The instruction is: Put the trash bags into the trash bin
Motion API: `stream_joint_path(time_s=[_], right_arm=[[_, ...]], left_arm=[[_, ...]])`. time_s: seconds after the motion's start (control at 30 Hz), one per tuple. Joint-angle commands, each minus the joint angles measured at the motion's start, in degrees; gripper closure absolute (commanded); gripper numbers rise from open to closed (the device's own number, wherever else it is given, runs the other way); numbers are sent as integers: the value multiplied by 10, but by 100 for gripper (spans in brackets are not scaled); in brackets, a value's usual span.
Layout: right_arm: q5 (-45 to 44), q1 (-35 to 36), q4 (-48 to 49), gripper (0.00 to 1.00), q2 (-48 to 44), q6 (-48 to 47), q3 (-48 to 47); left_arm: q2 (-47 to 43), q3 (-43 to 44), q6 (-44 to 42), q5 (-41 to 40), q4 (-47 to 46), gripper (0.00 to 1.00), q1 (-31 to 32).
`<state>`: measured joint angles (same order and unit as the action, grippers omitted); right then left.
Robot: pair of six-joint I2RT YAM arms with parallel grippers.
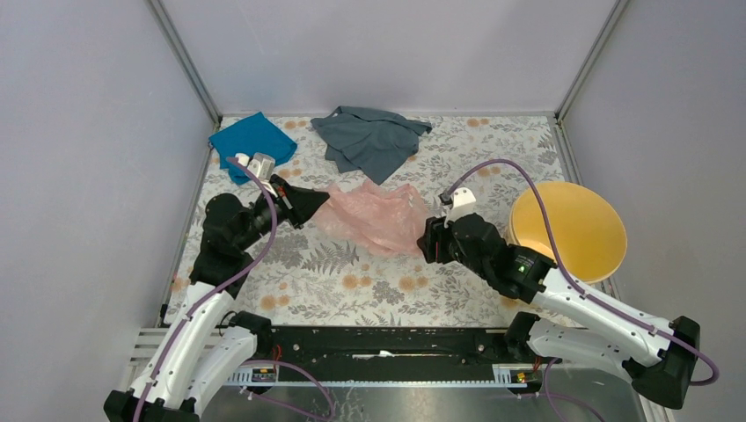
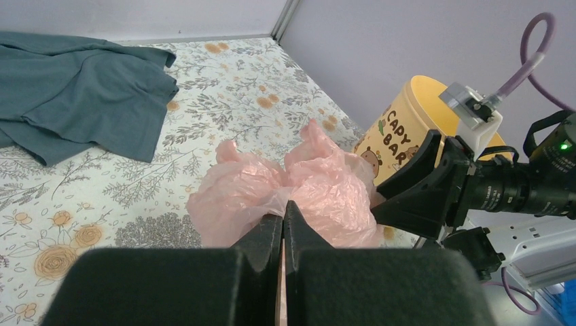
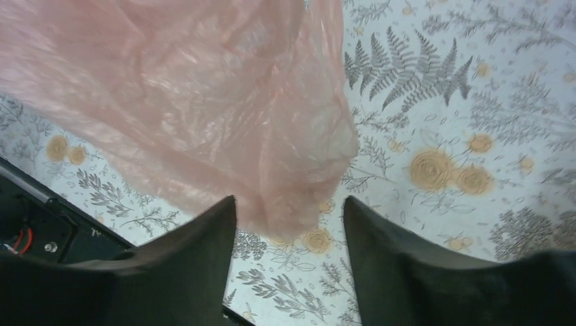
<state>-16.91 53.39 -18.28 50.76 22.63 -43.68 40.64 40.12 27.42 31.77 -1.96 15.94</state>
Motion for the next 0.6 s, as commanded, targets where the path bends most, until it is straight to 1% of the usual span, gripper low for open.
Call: stream_joint_path(time_s=[0.0, 0.13, 0.23, 0.3, 0.37, 0.47, 0.5, 0.57], right_arm=[[-8, 3, 4, 28, -13, -52, -39], [0, 3, 57, 16, -7, -61, -50], [13, 0, 76, 12, 25, -78, -70], [47, -16, 77, 10, 66, -90, -92], [148, -62, 82, 9, 103, -94, -111], [380, -157, 120, 6, 157, -83, -127], [428, -172, 130, 5, 172, -86, -132], [463, -176, 122, 2, 197, -114, -153]], left_arm=[[5, -3, -1, 40, -53, 100, -3], [15, -5, 8, 65, -67, 100, -3], [17, -7, 13, 74, -74, 100, -3], [16, -9, 15, 81, -81, 100, -3], [14, -10, 18, 89, -87, 100, -3], [12, -11, 21, 98, -92, 100, -4], [11, -12, 23, 101, -95, 100, -2], [10, -14, 26, 108, -101, 100, -2]])
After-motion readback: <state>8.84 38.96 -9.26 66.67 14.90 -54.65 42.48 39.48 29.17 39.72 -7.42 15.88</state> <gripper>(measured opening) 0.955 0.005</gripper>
